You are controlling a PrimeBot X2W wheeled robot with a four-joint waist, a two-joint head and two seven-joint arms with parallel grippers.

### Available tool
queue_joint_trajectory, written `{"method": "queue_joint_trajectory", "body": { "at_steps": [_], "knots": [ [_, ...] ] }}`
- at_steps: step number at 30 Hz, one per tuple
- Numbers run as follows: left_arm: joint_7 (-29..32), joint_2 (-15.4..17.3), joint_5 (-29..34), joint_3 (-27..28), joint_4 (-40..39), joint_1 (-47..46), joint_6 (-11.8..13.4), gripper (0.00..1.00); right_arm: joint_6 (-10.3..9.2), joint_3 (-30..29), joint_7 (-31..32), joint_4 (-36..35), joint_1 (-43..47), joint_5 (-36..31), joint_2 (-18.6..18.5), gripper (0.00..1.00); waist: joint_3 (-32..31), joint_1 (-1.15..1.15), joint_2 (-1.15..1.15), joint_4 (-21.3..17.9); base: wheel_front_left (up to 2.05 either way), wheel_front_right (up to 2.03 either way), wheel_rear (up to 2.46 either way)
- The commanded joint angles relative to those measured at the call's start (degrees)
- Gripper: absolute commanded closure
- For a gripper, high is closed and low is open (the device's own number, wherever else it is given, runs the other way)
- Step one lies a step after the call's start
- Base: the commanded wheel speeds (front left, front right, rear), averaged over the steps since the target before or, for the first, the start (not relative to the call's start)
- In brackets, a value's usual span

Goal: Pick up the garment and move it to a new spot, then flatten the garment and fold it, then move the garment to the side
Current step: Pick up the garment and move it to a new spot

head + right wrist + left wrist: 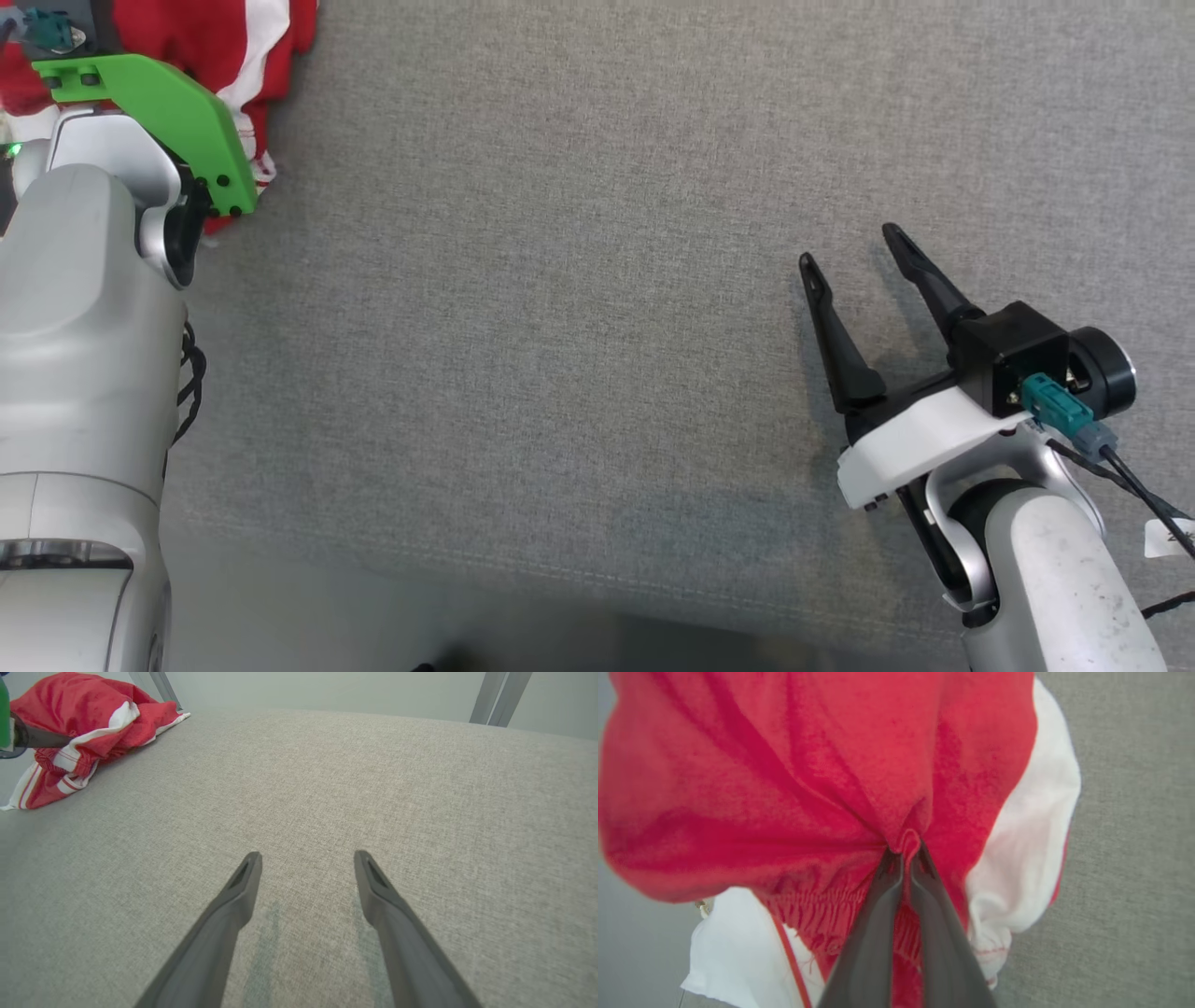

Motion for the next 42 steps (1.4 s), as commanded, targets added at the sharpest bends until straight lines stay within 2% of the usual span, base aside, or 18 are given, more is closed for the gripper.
{"method": "queue_joint_trajectory", "body": {
  "at_steps": [1,7,15,18,25,30,35,42],
  "knots": [
    [-0.75,0.05,0.13,-0.34,0.31,-1.58,-0.29,1.0,0.0,0.48,-0.76,1.0,-0.42,1.02,-0.22,0.0,-2.43,-0.01,0.0,0.32,0.0,0.0,0.0],
    [-2.8,1.37,1.25,-1.53,-0.28,-2.87,-0.13,1.0,0.0,1.28,-2.27,4.31,0.34,3.39,-0.22,0.0,-7.51,-0.01,0.0,-0.28,0.0,0.0,0.0],
    [-5.42,2.41,4.17,-4.74,-4.04,-5.9,-0.1,1.0,0.0,2.57,-5.69,10.27,2.14,8.42,-0.22,0.0,-17.13,-0.01,0.0,-3.53,0.0,0.0,0.0],
    [-5.62,1.05,4.56,-5.96,-5.93,-6.79,-1.05,1.0,0.0,3.12,-6.66,12.08,2.55,9.74,-0.21,0.0,-20.06,-0.01,0.0,-4.87,0.0,0.0,0.0],
    [-6.19,-6.29,1.85,-9.56,-11.73,-7.3,-3.92,1.0,0.0,5.14,-8.49,15.65,3.22,12.54,-0.22,0.0,-25.12,-0.01,0.0,-8.96,0.0,0.0,0.0],
    [-5.32,-8.67,0.42,-13.15,-15.51,-7.25,-4.4,1.0,0.0,5.66,-8.93,16.32,3.48,13.2,-0.22,0.0,-25.52,-0.01,0.0,-12.87,0.0,0.0,0.0],
    [-2.86,-9.12,-3.88,-18.72,-20.3,-5.21,-4.35,1.0,0.0,5.77,-8.54,16.02,2.76,12.79,-0.22,0.0,-23.16,-0.01,0.0,-16.61,0.0,0.0,0.0],
    [-2.56,-9.01,-8.87,-30.2,-27.15,-1.32,-1.7,1.0,0.0,5.2,-9.36,16.2,1.55,13.66,-0.21,0.0,-19.62,-0.01,0.0,-20.1,0.0,0.0,0.0]
  ]
}}
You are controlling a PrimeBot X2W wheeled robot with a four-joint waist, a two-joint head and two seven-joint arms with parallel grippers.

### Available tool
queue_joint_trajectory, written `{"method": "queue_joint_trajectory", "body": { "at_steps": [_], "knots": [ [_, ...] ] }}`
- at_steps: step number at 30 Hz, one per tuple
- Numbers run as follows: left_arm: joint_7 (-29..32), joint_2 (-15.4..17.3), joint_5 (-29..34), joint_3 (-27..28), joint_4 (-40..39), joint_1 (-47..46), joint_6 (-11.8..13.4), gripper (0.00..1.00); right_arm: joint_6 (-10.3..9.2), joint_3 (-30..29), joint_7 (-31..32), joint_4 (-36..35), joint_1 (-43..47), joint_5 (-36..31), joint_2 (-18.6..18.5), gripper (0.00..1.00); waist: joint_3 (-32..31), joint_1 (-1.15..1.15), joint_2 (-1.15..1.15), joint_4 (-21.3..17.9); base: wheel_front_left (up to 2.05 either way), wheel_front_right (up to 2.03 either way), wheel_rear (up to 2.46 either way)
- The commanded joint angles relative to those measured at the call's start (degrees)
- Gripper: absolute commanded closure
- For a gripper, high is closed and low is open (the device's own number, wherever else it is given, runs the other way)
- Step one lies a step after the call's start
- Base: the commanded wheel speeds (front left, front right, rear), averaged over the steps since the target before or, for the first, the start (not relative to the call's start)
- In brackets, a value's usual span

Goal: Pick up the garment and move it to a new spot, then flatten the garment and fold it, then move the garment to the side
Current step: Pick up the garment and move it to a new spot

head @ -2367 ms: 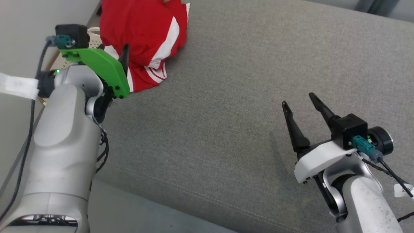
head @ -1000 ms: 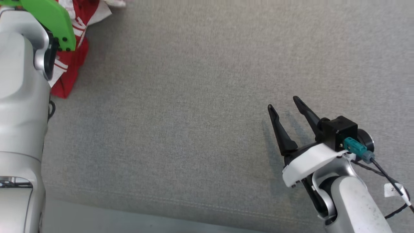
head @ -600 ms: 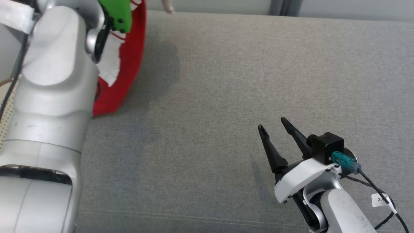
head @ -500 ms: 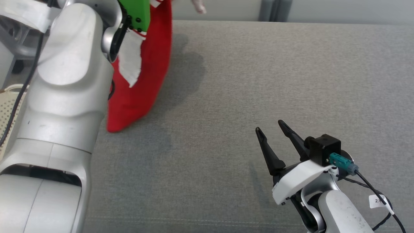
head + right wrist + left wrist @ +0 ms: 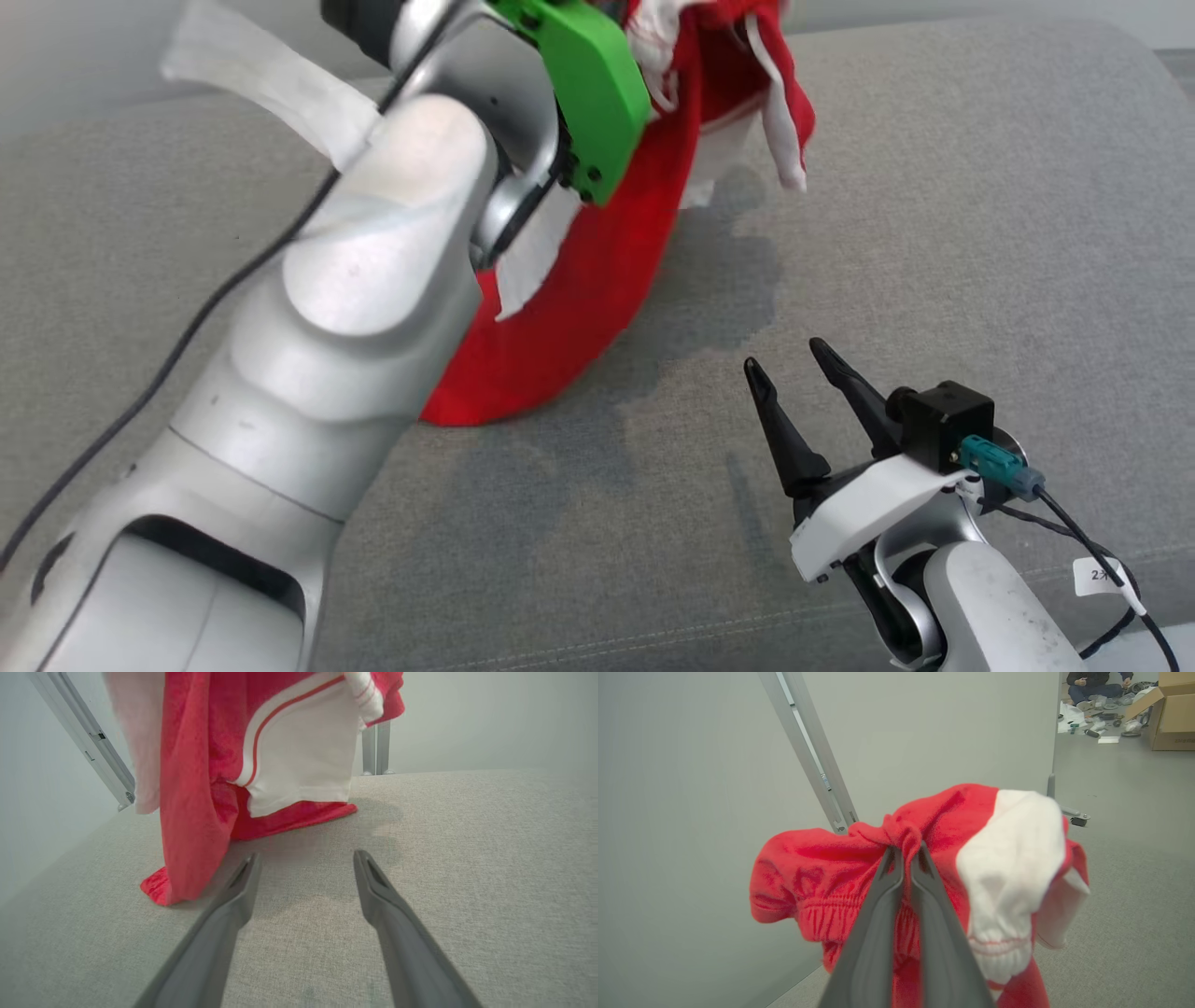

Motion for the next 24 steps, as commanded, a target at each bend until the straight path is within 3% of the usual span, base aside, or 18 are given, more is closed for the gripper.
{"method": "queue_joint_trajectory", "body": {
  "at_steps": [1,5,10,11,12,13,24],
  "knots": [
    [-0.08,0.31,-1.18,-1.77,-0.57,2.04,0.58,1.0,0.0,-0.05,-0.55,0.15,-0.98,0.42,-0.19,0.0,2.64,0.01,0.0,-2.6,0.0,0.0,0.0],
    [0.29,0.27,-2.92,-6.25,-0.35,5.69,1.19,1.0,0.0,-0.27,-0.7,0.74,-1.65,0.66,-0.21,0.0,3.04,0.01,0.0,-3.1,0.0,0.0,0.0],
    [2.87,0.27,-4.6,-10.9,1.46,9.51,0.0,1.0,0.0,-0.89,-1.02,1.5,-1.62,1.14,-0.19,0.0,2.24,0.01,0.0,-2.39,0.0,0.0,0.0],
    [3.52,0.25,-5.3,-11.83,1.55,10.33,-0.23,0.6,0.0,-0.96,-1.02,1.81,-1.41,1.25,-0.19,0.0,1.86,0.01,0.0,-2.08,0.0,0.0,0.0],
    [4.1,0.26,-5.91,-12.7,1.55,11.02,-0.45,0.06,0.0,-0.93,-0.97,1.99,-1.25,1.5,-0.19,0.0,1.57,0.01,0.0,-1.78,0.0,0.0,0.0],
    [4.58,0.27,-6.49,-13.39,1.65,11.68,-0.49,0.0,0.0,-0.83,-1.02,2.22,-1.2,1.81,-0.19,0.0,1.31,0.01,0.0,-1.49,0.0,0.0,0.0],
    [7.8,0.64,-9.45,-15.87,1.32,14.6,1.07,0.0,0.0,-1.06,-0.92,3.53,-0.36,2.61,-0.21,0.0,-1.83,0.01,0.0,1.9,0.0,0.0,0.0]
  ]
}}
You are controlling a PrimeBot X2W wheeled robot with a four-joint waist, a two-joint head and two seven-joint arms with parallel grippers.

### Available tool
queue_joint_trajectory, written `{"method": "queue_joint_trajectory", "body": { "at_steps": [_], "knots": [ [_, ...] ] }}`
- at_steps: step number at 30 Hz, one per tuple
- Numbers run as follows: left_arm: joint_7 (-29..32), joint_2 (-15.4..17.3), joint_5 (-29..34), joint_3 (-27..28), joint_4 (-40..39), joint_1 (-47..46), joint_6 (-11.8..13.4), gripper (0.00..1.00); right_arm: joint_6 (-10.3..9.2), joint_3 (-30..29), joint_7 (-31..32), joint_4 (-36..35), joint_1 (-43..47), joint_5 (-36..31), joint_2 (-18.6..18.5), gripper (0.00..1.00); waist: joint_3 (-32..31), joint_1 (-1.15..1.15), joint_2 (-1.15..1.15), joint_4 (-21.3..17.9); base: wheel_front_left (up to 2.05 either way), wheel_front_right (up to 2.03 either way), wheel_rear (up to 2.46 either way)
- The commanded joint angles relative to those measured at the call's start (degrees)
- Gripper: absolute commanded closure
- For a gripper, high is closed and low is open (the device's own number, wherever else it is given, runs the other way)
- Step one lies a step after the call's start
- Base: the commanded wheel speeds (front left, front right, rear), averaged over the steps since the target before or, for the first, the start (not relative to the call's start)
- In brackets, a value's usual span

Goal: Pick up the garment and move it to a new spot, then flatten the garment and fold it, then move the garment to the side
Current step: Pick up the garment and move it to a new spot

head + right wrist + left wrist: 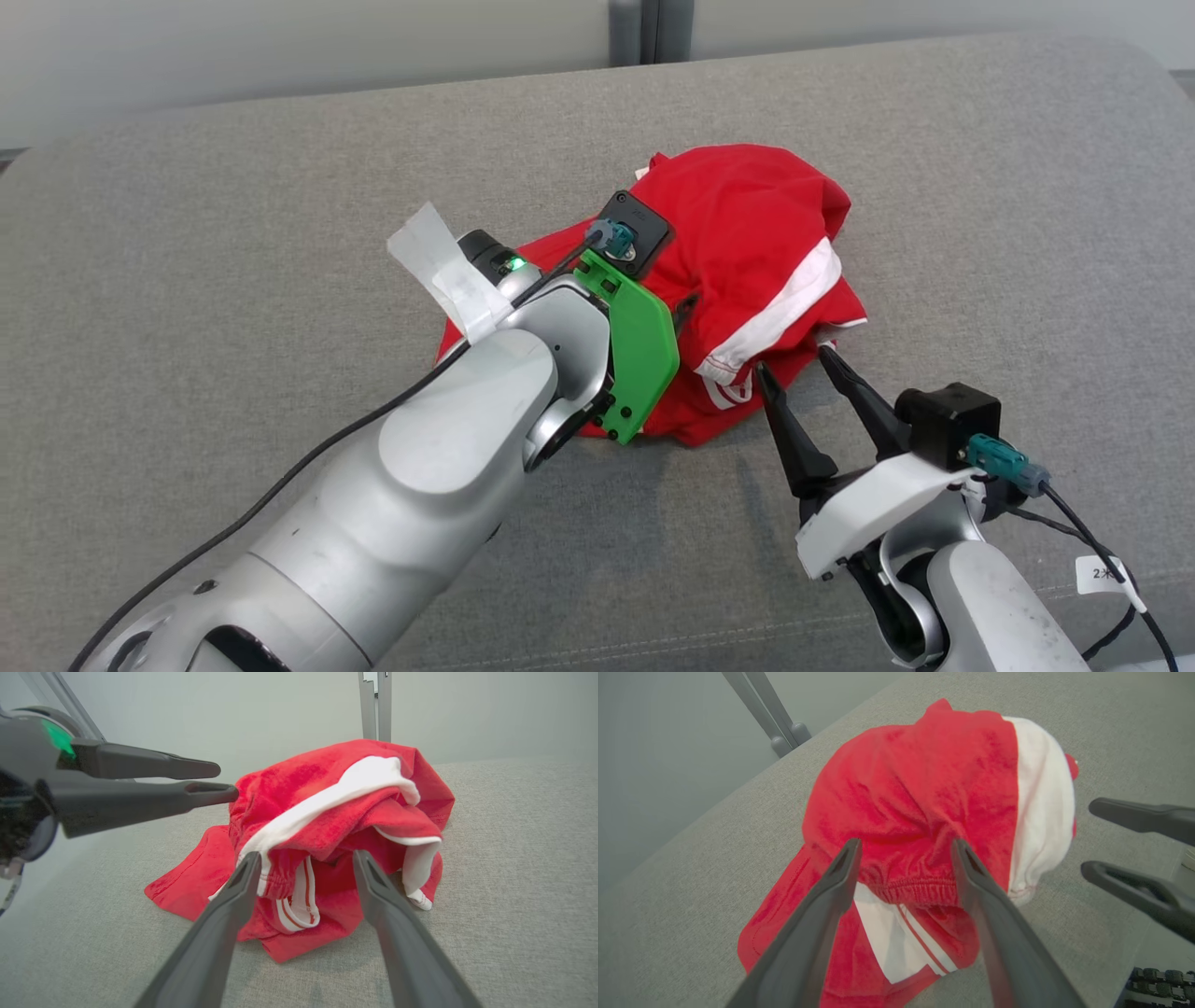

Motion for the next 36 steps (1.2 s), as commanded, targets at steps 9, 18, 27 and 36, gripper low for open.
{"method": "queue_joint_trajectory", "body": {
  "at_steps": [9,18,27,36],
  "knots": [
    [10.44,1.5,-3.07,0.63,-0.92,-3.42,0.26,0.0,0.0,1.35,0.33,0.39,1.32,1.01,-0.24,0.0,-2.25,0.0,0.0,0.09,0.0,0.0,0.0],
    [19.84,0.66,-6.73,1.22,-0.24,-6.25,2.48,0.0,0.0,2.57,0.02,0.57,0.52,2.03,-0.22,0.0,0.6,0.0,0.0,-5.17,0.0,0.0,0.0],
    [22.64,1.15,-7.79,1.39,2.0,-6.81,4.39,0.0,0.0,2.96,-1.3,1.49,-0.42,2.81,-0.21,0.0,3.42,0.0,0.0,-9.0,0.0,0.0,0.0],
    [21.76,1.78,-7.6,1.41,2.95,-7.93,3.94,1.0,0.0,2.7,-2.25,2.88,-1.12,2.72,-0.21,0.0,3.55,0.0,0.0,-9.04,0.0,0.0,0.0]
  ]
}}
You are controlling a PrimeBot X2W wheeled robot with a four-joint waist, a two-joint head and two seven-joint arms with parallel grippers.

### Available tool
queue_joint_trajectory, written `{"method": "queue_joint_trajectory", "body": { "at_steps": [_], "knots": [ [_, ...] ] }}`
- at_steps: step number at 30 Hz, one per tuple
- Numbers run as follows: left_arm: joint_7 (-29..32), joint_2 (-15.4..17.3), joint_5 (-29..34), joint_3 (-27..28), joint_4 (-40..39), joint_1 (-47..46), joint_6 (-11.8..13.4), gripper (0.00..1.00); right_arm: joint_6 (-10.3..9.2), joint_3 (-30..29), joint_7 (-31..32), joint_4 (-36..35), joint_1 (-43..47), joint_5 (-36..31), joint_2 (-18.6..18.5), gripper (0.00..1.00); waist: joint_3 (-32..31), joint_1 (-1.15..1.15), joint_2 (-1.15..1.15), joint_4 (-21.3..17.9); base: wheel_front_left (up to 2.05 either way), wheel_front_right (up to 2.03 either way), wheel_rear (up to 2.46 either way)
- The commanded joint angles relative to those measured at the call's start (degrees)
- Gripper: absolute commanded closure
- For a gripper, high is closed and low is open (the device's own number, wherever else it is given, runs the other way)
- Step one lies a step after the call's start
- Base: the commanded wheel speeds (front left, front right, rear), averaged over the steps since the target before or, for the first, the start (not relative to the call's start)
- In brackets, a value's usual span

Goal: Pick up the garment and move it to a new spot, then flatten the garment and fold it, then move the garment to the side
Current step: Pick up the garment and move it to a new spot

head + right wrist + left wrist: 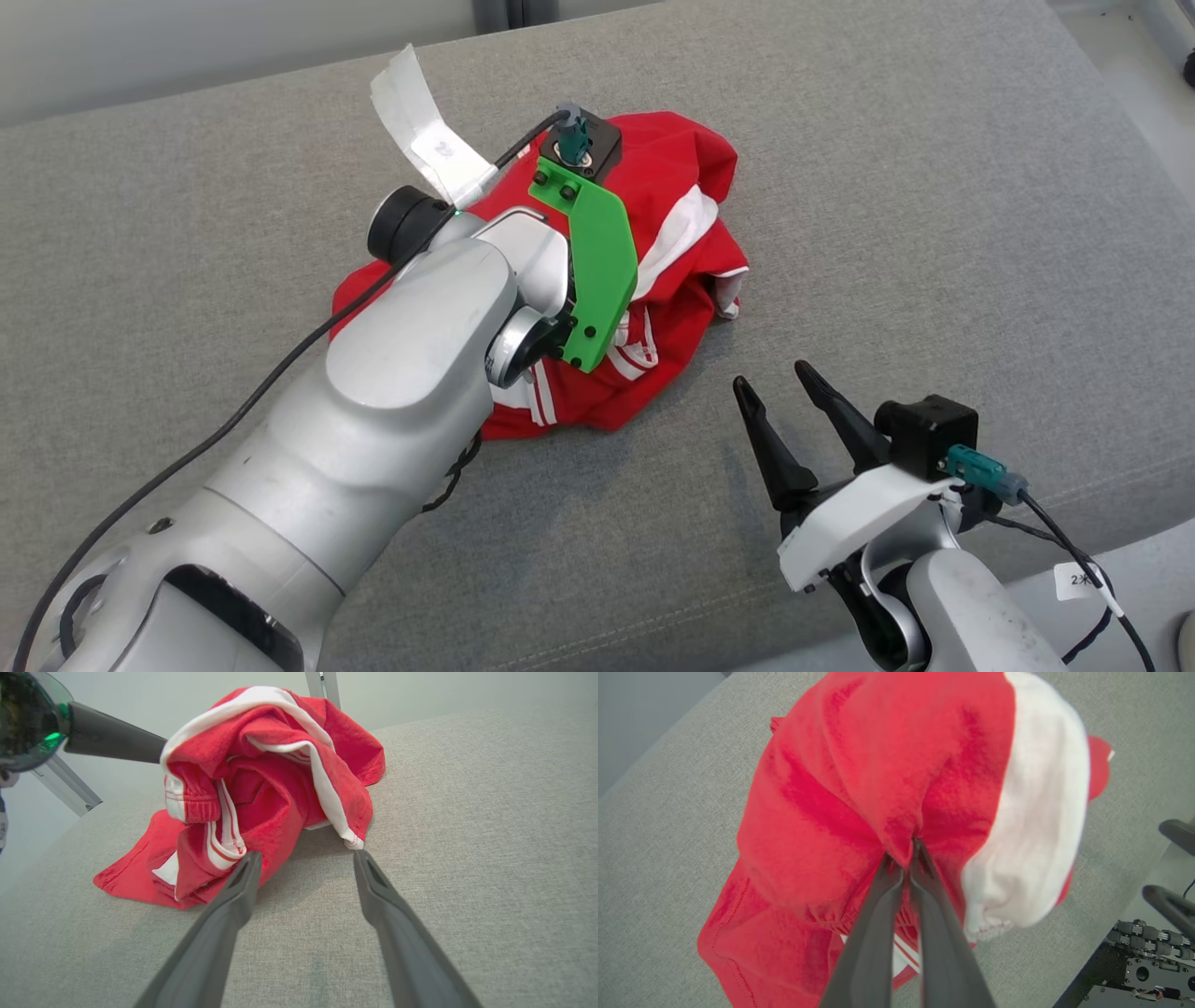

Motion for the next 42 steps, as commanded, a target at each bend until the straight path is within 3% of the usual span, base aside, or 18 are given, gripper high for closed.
{"method": "queue_joint_trajectory", "body": {
  "at_steps": [1,8,18,22,31,37,42],
  "knots": [
    [-0.55,0.29,-0.2,0.34,0.06,-0.64,-0.09,1.0,0.0,-0.06,-0.14,0.24,-0.68,-0.03,-0.17,0.0,-0.45,0.0,0.0,0.53,0.0,0.0,0.0],
    [-6.23,-0.27,-0.7,2.86,-2.03,-2.54,0.89,1.0,0.0,0.04,0.72,0.45,-0.1,-0.64,-0.18,0.0,-2.32,0.0,0.0,2.59,0.0,0.0,0.0],
    [-27.27,-0.12,3.11,9.18,-4.59,-8.57,3.22,1.0,0.0,0.57,2.43,-0.31,1.58,-1.2,-0.19,0.0,-5.71,0.0,0.0,4.22,0.0,0.0,0.0],
    [-31.4,1.36,5.74,9.26,-2.76,-11.28,4.14,1.0,0.0,0.89,2.88,-0.66,1.9,-1.17,-0.19,0.0,-6.51,0.0,0.0,3.92,0.0,0.0,0.0],
    [-32.84,3.0,7.6,8.8,1.51,-14.23,4.63,1.0,0.0,0.21,3.51,-1.47,2.87,-1.48,-0.19,0.0,-5.89,0.0,0.0,3.59,0.0,0.0,0.0],
    [-30.08,1.7,6.47,6.2,4.01,-10.41,2.06,1.0,0.0,-0.15,3.61,-1.93,2.49,-1.2,-0.19,0.0,-4.5,0.0,0.0,4.2,0.0,0.0,0.0],
    [-23.03,0.48,5.42,1.84,6.88,-6.38,-1.32,1.0,0.0,-0.49,3.8,-2.15,1.8,-1.37,-0.18,0.0,-3.48,0.0,0.0,4.84,0.0,0.0,0.0]
  ]
}}
